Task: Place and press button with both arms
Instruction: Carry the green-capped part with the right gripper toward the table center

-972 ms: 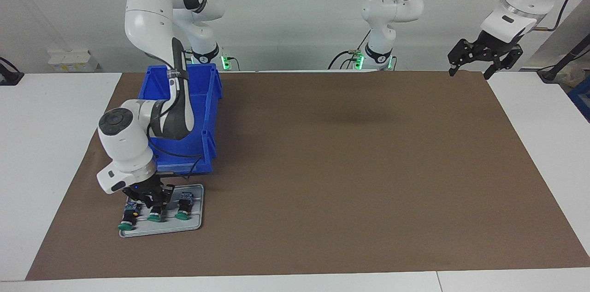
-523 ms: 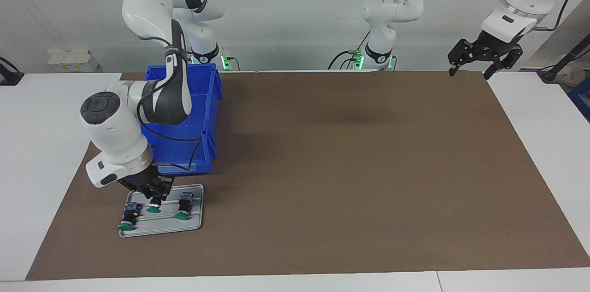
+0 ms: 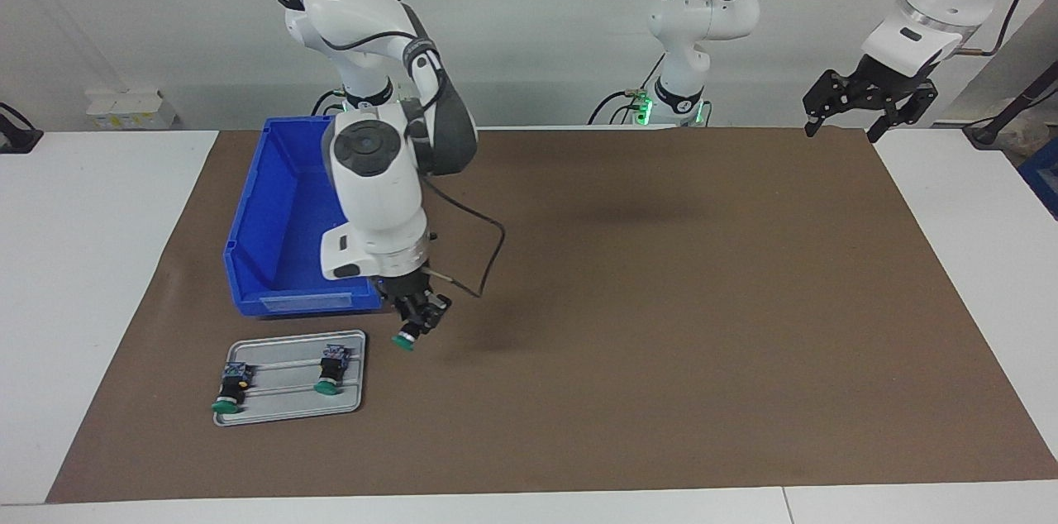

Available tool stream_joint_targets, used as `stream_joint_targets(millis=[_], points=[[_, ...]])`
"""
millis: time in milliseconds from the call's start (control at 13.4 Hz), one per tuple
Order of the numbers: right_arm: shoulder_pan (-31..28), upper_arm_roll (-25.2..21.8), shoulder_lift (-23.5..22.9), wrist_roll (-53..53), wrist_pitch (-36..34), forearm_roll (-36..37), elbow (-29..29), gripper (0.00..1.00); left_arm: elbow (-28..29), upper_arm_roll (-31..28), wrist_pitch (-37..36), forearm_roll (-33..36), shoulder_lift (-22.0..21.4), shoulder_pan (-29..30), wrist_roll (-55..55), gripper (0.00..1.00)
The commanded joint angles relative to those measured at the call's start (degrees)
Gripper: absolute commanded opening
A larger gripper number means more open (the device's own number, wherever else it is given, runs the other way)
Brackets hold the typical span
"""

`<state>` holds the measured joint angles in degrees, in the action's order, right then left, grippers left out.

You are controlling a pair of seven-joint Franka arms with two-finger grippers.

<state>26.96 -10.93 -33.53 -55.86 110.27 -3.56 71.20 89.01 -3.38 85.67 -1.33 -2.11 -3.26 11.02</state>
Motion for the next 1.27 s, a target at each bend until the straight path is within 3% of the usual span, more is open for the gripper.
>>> stream_joint_targets(millis=[0,523,822,1196], points=[[3.00,-0.23,-2.49,-14.31,-1.02,1.44,-1.94,0.05,1.70,0.30,-0.06,0.63,-1.50,0.53,0.40,1.00],[9.51,-0.05,-9.88,-45.44,-1.11,2.60,-5.28,0.00,1.70,0.30,-0.06,0.63,-1.50,0.53,0.40,1.00],[10.30,2.23,-11.20,-52.76,-5.23,2.59,-9.05,0.00,1.70,0.30,-0.06,0.63,-1.50,0.53,0.40,1.00],[10.75,4.43,-12.26,-59.98,-4.18,0.84,-9.77,0.00,1.70,0.30,-0.06,0.63,-1.50,0.53,0.40,1.00]])
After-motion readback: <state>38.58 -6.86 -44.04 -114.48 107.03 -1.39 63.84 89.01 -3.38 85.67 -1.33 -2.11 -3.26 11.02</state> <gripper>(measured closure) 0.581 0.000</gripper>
